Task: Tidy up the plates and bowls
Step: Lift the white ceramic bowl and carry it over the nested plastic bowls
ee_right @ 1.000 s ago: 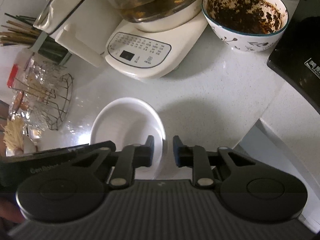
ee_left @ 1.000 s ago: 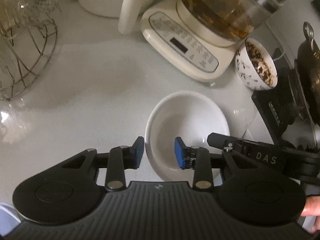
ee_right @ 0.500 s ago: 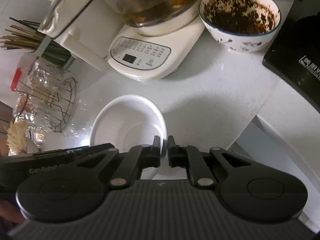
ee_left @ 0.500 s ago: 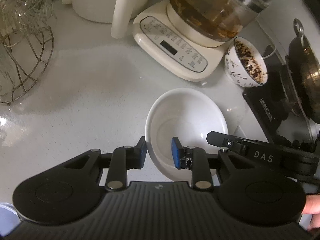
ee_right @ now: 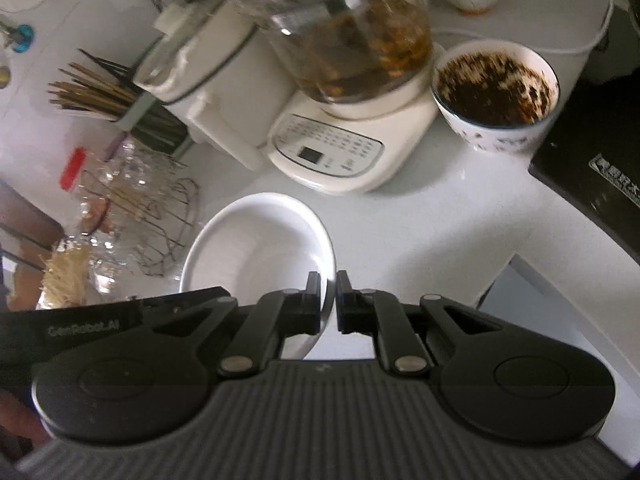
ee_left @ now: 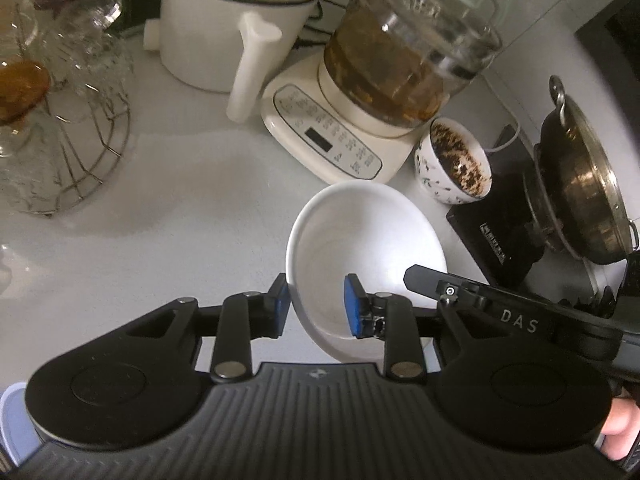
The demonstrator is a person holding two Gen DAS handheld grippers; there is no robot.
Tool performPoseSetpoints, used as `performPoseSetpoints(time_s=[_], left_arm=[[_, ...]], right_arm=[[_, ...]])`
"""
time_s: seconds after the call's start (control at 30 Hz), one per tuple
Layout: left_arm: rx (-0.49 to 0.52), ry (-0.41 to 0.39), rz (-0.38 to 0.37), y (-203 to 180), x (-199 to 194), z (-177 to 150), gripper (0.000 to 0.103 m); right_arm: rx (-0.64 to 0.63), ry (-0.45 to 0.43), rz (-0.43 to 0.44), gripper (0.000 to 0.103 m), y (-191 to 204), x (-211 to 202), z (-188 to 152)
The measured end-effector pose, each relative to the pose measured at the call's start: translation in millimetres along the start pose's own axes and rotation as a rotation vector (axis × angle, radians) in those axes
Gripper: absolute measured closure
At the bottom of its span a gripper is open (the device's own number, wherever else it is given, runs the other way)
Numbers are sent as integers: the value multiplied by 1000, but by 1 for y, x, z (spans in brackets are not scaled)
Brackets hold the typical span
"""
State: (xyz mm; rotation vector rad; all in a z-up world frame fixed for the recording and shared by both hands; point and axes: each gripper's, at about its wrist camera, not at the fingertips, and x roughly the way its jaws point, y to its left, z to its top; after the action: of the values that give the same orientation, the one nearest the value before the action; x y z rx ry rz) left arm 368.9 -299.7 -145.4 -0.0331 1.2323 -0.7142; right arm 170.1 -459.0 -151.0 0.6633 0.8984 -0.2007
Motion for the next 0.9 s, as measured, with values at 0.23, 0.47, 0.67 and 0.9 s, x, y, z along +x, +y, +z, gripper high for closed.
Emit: performPoseSetpoints(time_s=[0.23, 0.47, 0.67, 0.9], left_arm=[[-13, -57, 18, 6, -33, -7, 71], [-52, -111, 33, 17, -61, -19, 71], [-75, -143, 45, 22, -78, -31, 71], [-98, -189, 87, 30, -102, -42, 71]], right_arm=[[-46, -26, 45, 93, 21, -11, -2], [-92, -34, 81, 92, 39, -20, -10], [-131, -39, 104, 92, 52, -26, -14], [-185, -38, 147, 92, 72, -28, -18]])
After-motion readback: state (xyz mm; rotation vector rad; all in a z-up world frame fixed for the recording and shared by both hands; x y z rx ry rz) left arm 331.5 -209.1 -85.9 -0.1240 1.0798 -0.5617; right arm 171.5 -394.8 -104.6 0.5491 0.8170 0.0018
